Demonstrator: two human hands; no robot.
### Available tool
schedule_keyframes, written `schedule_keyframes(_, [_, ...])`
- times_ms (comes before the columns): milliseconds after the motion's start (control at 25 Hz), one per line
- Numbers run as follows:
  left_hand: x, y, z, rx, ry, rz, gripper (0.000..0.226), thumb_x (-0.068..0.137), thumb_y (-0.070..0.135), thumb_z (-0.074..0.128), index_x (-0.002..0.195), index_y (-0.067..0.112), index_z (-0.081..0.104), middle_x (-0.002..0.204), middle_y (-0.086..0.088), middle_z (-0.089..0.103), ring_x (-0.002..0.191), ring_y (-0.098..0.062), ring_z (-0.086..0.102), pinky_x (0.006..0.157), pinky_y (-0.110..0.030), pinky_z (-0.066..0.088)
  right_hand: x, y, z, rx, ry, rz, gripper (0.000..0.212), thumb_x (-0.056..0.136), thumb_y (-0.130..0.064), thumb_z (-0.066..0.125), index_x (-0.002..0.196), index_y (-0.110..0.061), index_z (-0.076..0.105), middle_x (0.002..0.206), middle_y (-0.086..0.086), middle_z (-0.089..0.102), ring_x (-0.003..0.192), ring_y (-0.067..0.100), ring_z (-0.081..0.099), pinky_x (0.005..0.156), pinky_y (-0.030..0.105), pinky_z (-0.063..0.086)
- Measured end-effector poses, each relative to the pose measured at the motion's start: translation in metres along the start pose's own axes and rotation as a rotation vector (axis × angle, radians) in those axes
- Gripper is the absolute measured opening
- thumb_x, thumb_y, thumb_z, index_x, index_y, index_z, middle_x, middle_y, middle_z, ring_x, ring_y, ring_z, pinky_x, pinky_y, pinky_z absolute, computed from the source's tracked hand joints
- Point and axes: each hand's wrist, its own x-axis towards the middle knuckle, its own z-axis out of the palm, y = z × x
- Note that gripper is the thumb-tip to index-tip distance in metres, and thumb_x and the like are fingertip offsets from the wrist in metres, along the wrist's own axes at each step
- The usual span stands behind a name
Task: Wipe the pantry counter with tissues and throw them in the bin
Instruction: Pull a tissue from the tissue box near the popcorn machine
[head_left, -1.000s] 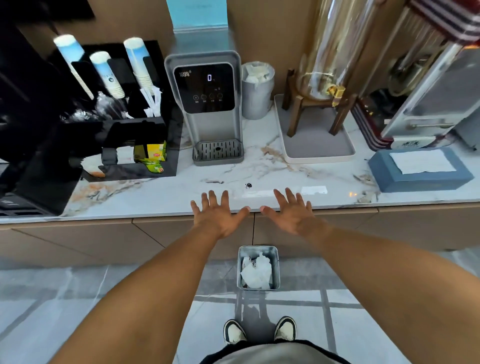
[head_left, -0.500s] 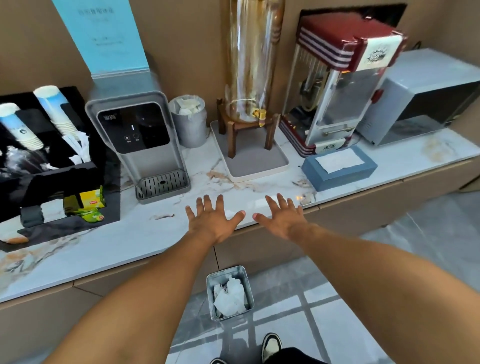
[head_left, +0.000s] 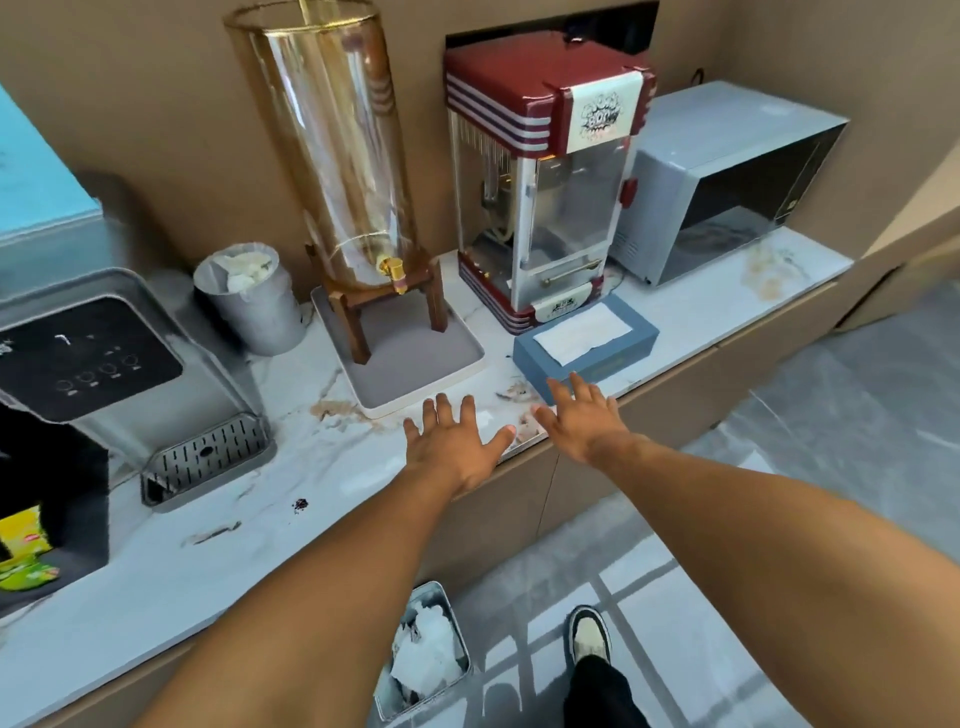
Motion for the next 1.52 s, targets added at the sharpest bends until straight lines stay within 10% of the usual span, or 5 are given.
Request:
schedule_keyframes(280, [0.101,0.093,-0.008,-0.024,0.021,-0.045,0.089,0.086,0.082,0.022,0.156,0.028,0.015,0.167,-0.009,0.010,0.154,-0.034,0.006,0.122,-0.057,0.006,0.110,0.091,-0.042,-0.019,0.029,-0.070,0.059,0.102,-0.051,0.029,0.153,-0.023,0.021,0.164,0.012,0.010,0.149,0.036,0.011,0.121,0.052,0.011])
schedule_keyframes(520, [0.157,0.141,-0.019,-0.046,0.228,0.071,0.035,0.096,0.031,0.053,0.125,0.013,0.063,0.129,-0.010,0.062,0.122,-0.030,0.053,0.106,-0.040,0.043,0.189,0.146,-0.071,-0.070,0.008,-0.093,0.071,0.090,-0.010,0.062,0.150,-0.020,0.026,0.155,0.013,0.024,0.139,0.037,0.027,0.114,0.049,0.031])
schedule_keyframes(1520, [0.183,0.148,-0.017,-0.025,0.207,-0.027,0.024,0.096,0.006,0.053,0.107,0.009,0.074,0.112,-0.012,0.065,0.106,-0.030,0.057,0.094,-0.041,0.050,0.223,0.137,-0.074,0.077,0.118,-0.256,0.026,0.096,-0.006,0.054,0.120,-0.010,0.063,0.121,0.014,0.056,0.107,0.030,0.056,0.092,0.033,0.047])
